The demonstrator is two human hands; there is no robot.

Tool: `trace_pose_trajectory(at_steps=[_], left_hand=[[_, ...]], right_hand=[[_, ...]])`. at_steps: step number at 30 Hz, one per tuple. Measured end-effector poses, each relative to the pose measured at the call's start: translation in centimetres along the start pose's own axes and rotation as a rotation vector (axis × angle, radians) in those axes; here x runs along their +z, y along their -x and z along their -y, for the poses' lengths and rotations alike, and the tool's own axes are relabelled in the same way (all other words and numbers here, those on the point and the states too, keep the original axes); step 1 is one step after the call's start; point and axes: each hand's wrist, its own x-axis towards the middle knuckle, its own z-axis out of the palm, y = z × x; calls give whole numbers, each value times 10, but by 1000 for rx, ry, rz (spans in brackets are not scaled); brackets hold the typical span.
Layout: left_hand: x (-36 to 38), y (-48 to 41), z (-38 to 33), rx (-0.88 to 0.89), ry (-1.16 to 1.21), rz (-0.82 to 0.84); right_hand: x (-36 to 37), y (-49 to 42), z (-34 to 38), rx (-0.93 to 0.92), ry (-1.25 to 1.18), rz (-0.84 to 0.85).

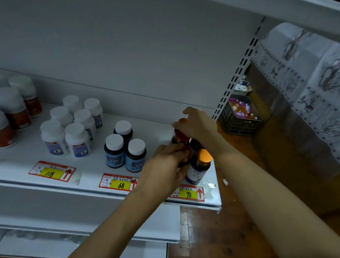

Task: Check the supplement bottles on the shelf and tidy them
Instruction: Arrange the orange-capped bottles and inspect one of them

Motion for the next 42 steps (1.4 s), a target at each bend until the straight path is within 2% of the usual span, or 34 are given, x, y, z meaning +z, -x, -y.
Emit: trace_pose_trajectory(at_steps=[2,4,8,11,14,16,18,20,21,24,26,29,31,36,42], left_hand=[[-1,0,-1,-4,2,2],[-1,-1,-2,-19,4,10],[-2,-1,-3,-24,7,15],[-3,-1,-2,-90,43,73],[-9,4,-2,-145,132,-45],[-17,8,-7,-224,333,-191],[-35,8,-19,-423,846,-276],[-51,9,-29,-515,1245,-206],[-57,11,-34,-473,1292,-149],[-62,19,-45,-321,1135,-110],[-65,25,-46,-413,1195,-104],[-78,28,-47,-587,1598,51],[-87,29,-48,-662,1759,155],[-93,35,-45,-758,2011,305],[-87,40,-41,-700,2063,378]], right_hand=[[2,-8,2,24,3,52],[2,-11,1,-21,-25,18],[-22,8,0,-189,-64,-179],[-53,36,1,-259,-202,-363],[-87,71,3,-259,-388,-476],[-105,94,4,-271,-530,-483],[-114,112,6,-269,-593,-489],[-114,124,8,-242,-556,-479],[-111,128,10,-224,-530,-476],[-103,134,13,-188,-424,-477],[-101,136,15,-195,-399,-415],[-100,141,16,-264,-630,-228],[-99,144,15,-286,-774,-132],[-92,146,19,-317,-825,-104],[-87,146,20,-347,-788,-143]])
